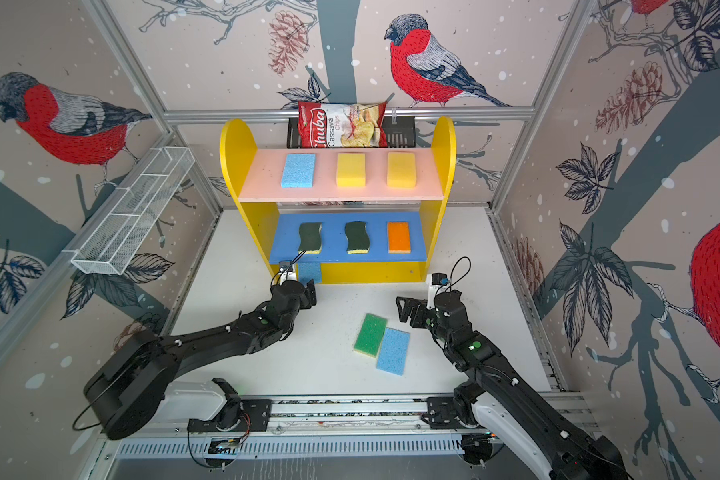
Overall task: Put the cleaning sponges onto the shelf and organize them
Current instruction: 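Open the left gripper, releasing the blue sponge upright against the shelf base, then withdraw the left gripper from the shelf toward the table front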
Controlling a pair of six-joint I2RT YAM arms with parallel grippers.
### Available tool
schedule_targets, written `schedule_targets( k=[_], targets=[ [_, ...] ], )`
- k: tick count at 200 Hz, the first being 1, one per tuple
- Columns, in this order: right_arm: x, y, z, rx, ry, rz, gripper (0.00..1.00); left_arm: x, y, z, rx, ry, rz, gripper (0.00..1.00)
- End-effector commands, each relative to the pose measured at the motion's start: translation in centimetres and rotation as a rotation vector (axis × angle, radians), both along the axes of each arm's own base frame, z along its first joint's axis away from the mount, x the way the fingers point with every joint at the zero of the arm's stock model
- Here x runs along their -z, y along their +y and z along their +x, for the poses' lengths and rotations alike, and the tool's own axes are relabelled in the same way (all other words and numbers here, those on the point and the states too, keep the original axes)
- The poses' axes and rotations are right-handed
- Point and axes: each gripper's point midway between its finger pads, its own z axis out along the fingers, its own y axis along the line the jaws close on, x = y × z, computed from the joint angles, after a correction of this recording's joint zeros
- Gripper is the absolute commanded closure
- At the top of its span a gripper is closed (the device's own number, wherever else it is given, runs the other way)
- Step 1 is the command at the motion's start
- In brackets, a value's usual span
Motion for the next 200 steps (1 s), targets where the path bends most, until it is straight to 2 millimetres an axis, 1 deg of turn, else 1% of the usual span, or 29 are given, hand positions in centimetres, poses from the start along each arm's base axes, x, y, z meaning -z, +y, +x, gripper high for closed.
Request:
schedule_targets(
  k=[1, 31, 53, 73, 89, 94, 99, 118, 133, 156, 165, 186, 191, 200],
  targets=[
    [-0.6, 0.4, 0.1, -0.010, -0.005, 0.021, 0.04, 0.1, 0.1, -1.4, 0.027, 0.021, -0.051, 0.20],
    [-0.9, 1.1, -0.1, -0.033, -0.005, 0.032, 0.04, 0.1, 0.3, -3.5, 0.074, 0.006, -0.160, 0.25],
    [-0.9, 1.3, 0.0, -0.032, 0.001, 0.034, 0.04, -0.1, 0.1, -5.0, 0.125, -0.033, -0.262, 0.30],
    [-0.9, 1.6, 0.1, -0.040, 0.008, 0.040, 0.04, 0.5, 0.3, -6.2, 0.155, -0.042, -0.321, 0.41],
    [-1.0, 1.9, 0.1, -0.046, 0.009, 0.044, 0.04, 1.1, 0.6, -6.8, 0.153, -0.039, -0.341, 0.56],
    [-1.0, 2.0, 0.1, -0.049, 0.009, 0.046, 0.04, 1.3, 0.7, -6.8, 0.145, -0.036, -0.346, 0.63],
    [-1.1, 2.0, 0.1, -0.049, 0.009, 0.048, 0.04, 1.5, 0.8, -6.9, 0.141, -0.033, -0.350, 0.68],
    [-1.0, 2.2, 0.1, -0.053, 0.013, 0.050, 0.04, 2.2, 0.9, -7.0, 0.141, -0.017, -0.370, 0.79],
    [-0.9, 2.4, 0.1, -0.058, 0.019, 0.053, 0.04, 2.8, 0.8, -6.9, 0.150, 0.004, -0.403, 0.82],
    [-0.8, 2.6, 0.1, -0.060, 0.023, 0.054, 0.04, 3.8, 0.5, -6.8, 0.153, 0.039, -0.440, 0.81],
    [-0.8, 2.7, 0.1, -0.063, 0.023, 0.055, 0.04, 4.1, 0.5, -6.7, 0.146, 0.046, -0.448, 0.82],
    [-0.9, 2.6, 0.1, -0.061, 0.022, 0.054, 0.04, 4.4, 0.5, -6.5, 0.136, 0.040, -0.476, 0.95],
    [-0.8, 2.6, 0.0, -0.062, 0.024, 0.051, 0.04, 4.4, 0.6, -6.5, 0.132, 0.037, -0.480, 1.00],
    [-0.8, 2.6, 0.0, -0.062, 0.023, 0.050, 0.04, 4.6, 0.8, -6.4, 0.119, 0.038, -0.481, 1.00]
  ],
)
